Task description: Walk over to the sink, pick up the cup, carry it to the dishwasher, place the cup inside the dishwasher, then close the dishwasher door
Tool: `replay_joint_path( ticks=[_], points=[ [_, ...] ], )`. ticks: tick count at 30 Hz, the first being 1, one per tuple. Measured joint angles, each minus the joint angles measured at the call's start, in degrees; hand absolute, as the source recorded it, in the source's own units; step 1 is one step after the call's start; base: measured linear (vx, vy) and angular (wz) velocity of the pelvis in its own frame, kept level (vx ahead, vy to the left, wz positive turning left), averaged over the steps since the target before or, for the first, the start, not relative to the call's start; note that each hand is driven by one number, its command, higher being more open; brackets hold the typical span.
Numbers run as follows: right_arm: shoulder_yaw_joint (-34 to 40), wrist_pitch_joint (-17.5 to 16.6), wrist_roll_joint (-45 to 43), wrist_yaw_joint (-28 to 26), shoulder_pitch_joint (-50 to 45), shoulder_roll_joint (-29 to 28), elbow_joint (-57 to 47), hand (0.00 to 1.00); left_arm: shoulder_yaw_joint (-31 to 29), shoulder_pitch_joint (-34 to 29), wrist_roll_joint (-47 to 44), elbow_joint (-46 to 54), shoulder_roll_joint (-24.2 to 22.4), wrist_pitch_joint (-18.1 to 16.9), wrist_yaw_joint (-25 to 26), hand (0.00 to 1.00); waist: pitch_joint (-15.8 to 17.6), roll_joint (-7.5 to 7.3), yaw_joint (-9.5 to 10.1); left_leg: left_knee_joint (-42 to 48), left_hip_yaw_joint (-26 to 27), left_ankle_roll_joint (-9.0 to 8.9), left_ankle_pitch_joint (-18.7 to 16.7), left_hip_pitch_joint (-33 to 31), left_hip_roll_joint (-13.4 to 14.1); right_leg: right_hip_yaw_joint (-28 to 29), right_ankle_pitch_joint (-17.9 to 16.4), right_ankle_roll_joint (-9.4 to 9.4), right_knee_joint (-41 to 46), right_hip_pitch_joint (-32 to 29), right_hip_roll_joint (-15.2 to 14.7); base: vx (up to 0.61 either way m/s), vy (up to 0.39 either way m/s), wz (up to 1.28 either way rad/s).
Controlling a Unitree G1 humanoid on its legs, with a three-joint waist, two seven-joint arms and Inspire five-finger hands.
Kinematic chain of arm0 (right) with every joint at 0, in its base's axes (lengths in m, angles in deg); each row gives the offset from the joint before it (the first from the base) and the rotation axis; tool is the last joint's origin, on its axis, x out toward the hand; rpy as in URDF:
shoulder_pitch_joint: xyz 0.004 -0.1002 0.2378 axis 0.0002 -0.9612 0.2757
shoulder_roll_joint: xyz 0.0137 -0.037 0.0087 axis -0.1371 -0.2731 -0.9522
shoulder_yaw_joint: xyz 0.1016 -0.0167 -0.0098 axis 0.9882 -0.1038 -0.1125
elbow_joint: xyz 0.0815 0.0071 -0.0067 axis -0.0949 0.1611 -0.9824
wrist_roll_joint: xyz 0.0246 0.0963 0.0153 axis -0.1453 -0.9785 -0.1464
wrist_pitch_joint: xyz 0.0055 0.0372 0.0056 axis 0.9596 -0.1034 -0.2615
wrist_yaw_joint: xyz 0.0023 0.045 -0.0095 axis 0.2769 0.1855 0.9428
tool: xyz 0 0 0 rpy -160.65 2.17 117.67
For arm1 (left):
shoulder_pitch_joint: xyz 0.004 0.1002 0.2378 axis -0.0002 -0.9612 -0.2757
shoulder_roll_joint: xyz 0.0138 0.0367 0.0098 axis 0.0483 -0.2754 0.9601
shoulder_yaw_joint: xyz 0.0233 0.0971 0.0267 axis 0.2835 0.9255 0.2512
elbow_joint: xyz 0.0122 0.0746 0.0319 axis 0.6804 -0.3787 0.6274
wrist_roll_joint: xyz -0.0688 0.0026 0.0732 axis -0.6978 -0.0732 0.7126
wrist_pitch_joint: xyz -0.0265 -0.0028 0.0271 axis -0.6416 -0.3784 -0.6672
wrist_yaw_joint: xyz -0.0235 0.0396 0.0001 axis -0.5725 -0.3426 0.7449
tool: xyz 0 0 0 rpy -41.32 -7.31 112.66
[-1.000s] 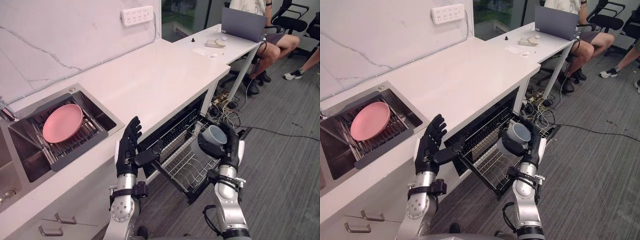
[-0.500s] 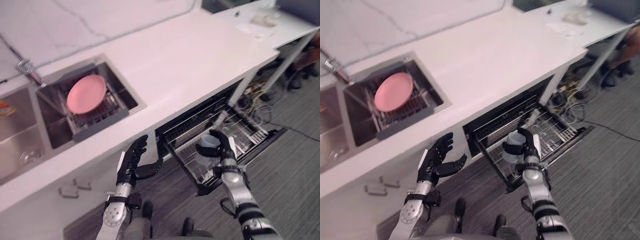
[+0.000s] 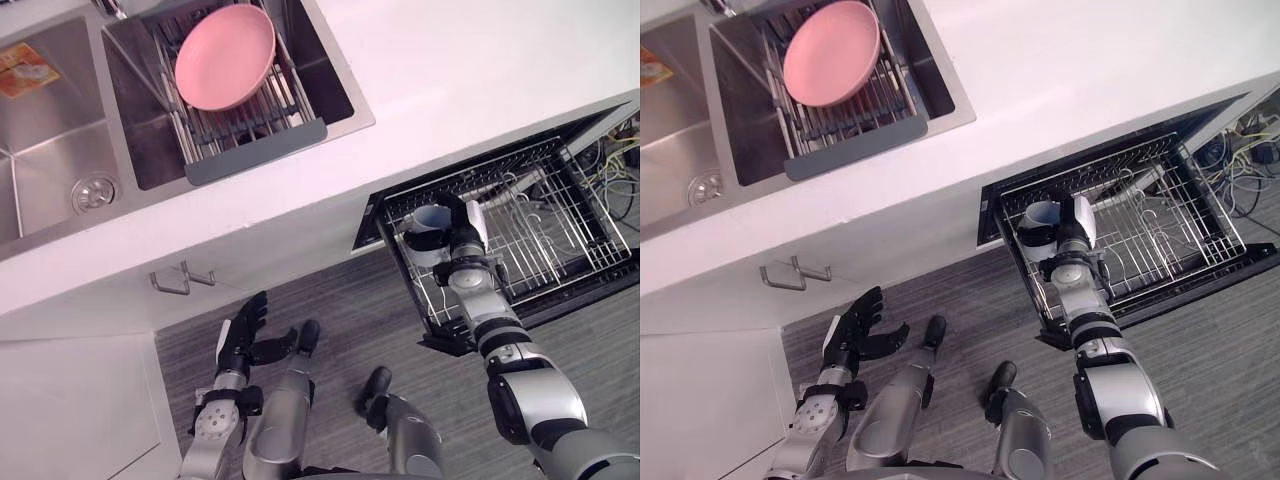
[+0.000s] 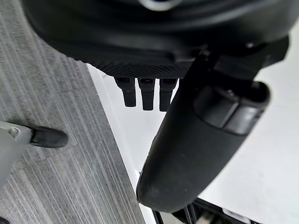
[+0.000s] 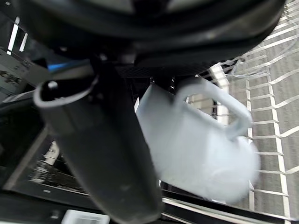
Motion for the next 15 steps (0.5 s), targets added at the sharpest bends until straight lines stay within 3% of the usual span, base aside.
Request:
replay_joint_path(
  ticks=[10,15],
  points=[
    [1.3,0.9,-0.3,1.8,0.1,-0.8,-1.2,0.90,-0.6,1.9,0.0,-4.6,-1.4,0.1,2.2,0.90,1.1,-0.42,-1.34,-0.5,2.3,-0.19,0.1,0.9,0.8,2.3,-0.2,-0.23,0.9,-1.1,0.4,0.01,-0.009,-0.12],
    [3.1,0.5,-1.2,2.4,-9.0,-3.5,-22.1,0.90,-0.9,1.9,0.0,-4.8,-1.8,0.5,2.2,0.90,1.6,-1.03,-2.77,-2.3,2.9,-0.48,0.4,3.7,1.2,2.9,-0.2,-0.33,0.3,0.9,0.9,0.02,-0.007,-0.07]
  ],
)
